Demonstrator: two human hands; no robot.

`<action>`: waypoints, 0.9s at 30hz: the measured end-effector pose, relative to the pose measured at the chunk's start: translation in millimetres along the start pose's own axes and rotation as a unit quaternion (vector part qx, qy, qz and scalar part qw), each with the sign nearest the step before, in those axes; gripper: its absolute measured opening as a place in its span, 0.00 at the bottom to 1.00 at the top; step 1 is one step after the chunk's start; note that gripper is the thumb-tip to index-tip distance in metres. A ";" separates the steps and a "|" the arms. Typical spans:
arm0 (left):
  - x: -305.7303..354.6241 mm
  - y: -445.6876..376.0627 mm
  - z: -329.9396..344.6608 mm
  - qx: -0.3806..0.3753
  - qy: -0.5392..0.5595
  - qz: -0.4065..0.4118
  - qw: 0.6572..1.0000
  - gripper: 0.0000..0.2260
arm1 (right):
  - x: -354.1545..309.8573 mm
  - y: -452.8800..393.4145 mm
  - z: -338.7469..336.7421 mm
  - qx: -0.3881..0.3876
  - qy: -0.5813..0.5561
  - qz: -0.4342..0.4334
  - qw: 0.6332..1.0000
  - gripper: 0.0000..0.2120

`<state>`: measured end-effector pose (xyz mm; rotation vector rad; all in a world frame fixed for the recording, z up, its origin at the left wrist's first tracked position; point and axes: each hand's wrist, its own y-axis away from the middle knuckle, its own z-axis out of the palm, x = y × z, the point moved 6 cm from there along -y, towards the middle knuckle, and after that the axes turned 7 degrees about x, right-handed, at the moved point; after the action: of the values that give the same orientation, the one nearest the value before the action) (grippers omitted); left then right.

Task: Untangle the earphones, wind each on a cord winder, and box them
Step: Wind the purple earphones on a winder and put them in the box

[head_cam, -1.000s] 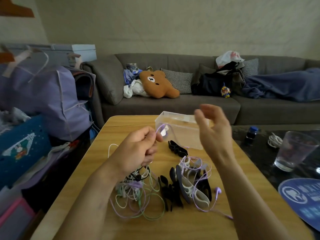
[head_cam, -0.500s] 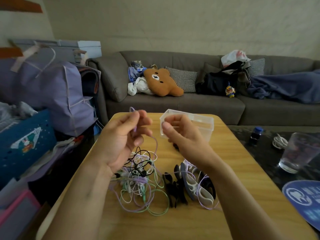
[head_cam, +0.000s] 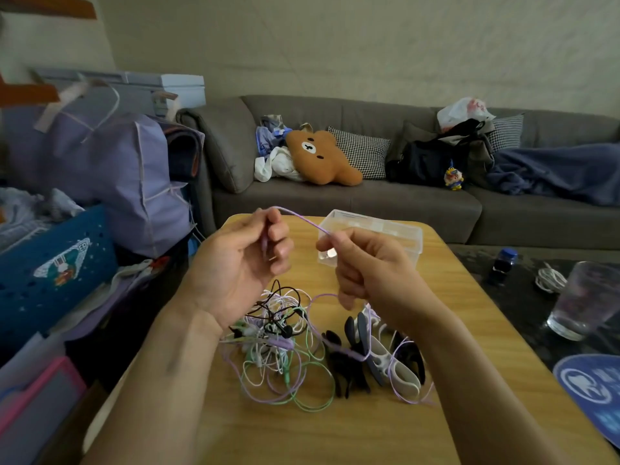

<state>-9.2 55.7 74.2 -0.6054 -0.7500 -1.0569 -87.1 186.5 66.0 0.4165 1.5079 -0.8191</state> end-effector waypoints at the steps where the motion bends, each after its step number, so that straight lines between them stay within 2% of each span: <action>1: 0.6 -1.0 -1.3 0.008 0.019 0.011 1.000 0.12 | 2.4 0.0 -2.6 0.000 0.017 0.013 1.000 0.12; 6: -2.1 -0.2 0.1 0.027 -0.005 0.044 0.999 0.12 | 9.0 0.7 1.0 -0.015 0.247 -0.010 0.969 0.13; 10: -1.3 -1.9 -5.6 0.074 -0.116 0.112 0.984 0.07 | 7.7 4.7 12.8 -0.058 0.334 -0.012 0.941 0.12; 12: -0.8 -2.1 -9.1 0.103 -0.183 0.152 0.966 0.05 | 3.9 5.9 15.5 -0.067 0.379 -0.016 0.923 0.12; 15: -1.6 -1.4 -6.7 0.096 -0.279 0.202 0.934 0.04 | -1.5 7.6 16.3 -0.068 0.420 -0.016 0.905 0.12; 19: -1.1 -0.3 0.2 0.086 -0.449 0.274 0.846 0.11 | -11.3 10.5 13.5 -0.054 0.437 -0.018 0.898 0.15; 21: -0.6 1.7 6.1 0.078 -0.486 0.293 0.819 0.12 | -19.7 11.4 11.4 -0.040 0.431 -0.040 0.901 0.17; 24: -4.4 2.0 8.4 0.051 -0.512 0.263 0.816 0.12 | -32.9 13.7 6.7 -0.015 0.407 -0.085 0.909 0.13; 27: -16.7 0.3 7.4 -0.002 -0.519 0.164 0.839 0.11 | -40.8 15.2 -1.5 0.009 0.386 -0.110 0.916 0.09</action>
<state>-15.6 70.4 65.5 -1.2910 -1.5103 -0.3326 -72.4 206.5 101.7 0.6384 2.3162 -0.8926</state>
